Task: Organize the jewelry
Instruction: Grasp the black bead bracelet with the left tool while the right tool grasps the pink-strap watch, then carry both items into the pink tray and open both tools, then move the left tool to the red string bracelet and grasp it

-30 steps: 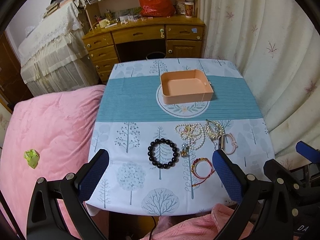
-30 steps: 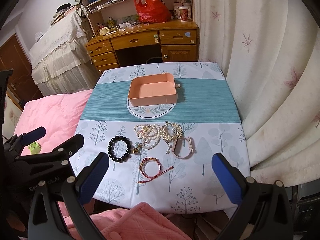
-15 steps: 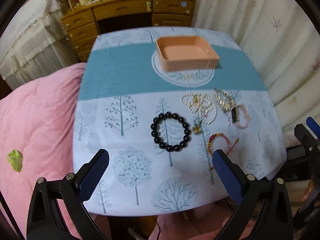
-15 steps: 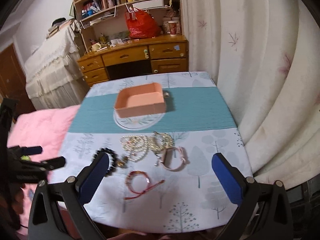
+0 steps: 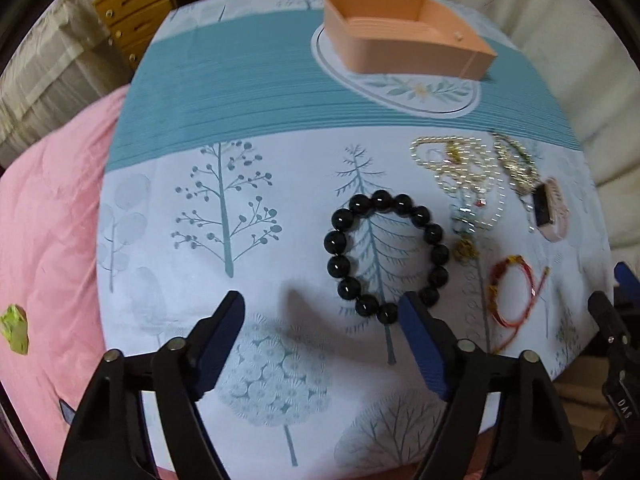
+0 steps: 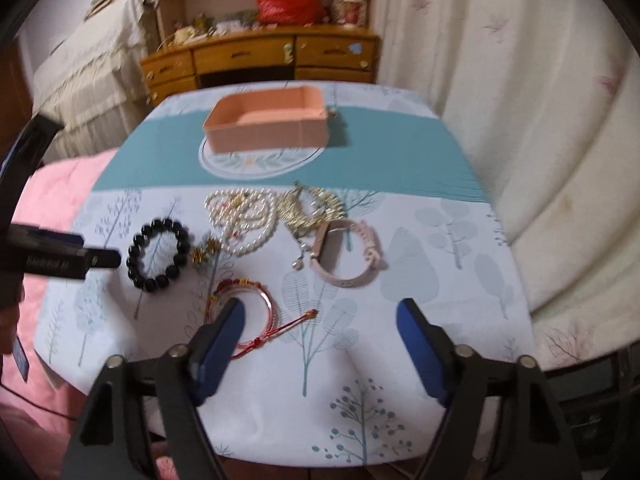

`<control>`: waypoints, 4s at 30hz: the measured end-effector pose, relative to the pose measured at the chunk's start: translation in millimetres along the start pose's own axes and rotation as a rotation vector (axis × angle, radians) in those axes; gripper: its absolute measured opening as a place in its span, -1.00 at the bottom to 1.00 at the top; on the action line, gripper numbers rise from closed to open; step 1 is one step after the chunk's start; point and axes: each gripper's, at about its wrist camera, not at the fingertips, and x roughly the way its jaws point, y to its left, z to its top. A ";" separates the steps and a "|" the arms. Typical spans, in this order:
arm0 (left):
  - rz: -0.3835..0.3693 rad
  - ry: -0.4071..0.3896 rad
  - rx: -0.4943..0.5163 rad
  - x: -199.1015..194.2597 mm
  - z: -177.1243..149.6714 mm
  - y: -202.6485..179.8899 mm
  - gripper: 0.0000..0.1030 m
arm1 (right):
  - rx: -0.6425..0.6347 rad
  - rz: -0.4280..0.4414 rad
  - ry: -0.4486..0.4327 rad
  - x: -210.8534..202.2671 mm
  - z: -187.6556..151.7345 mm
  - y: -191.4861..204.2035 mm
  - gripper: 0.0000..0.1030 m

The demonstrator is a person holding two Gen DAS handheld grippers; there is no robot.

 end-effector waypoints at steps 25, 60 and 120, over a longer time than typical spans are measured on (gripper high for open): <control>0.028 0.127 -0.062 30.3 21.7 -13.2 -0.75 | 0.144 0.323 0.271 103.4 64.1 -52.2 -0.82; -0.157 -0.212 -0.038 -129.3 146.9 -49.3 -0.75 | 0.097 0.489 -0.092 43.3 201.9 -50.0 -0.84; 0.030 -0.099 0.061 -100.3 -2.0 -11.2 0.57 | 0.236 0.192 0.161 1.6 34.3 19.5 0.25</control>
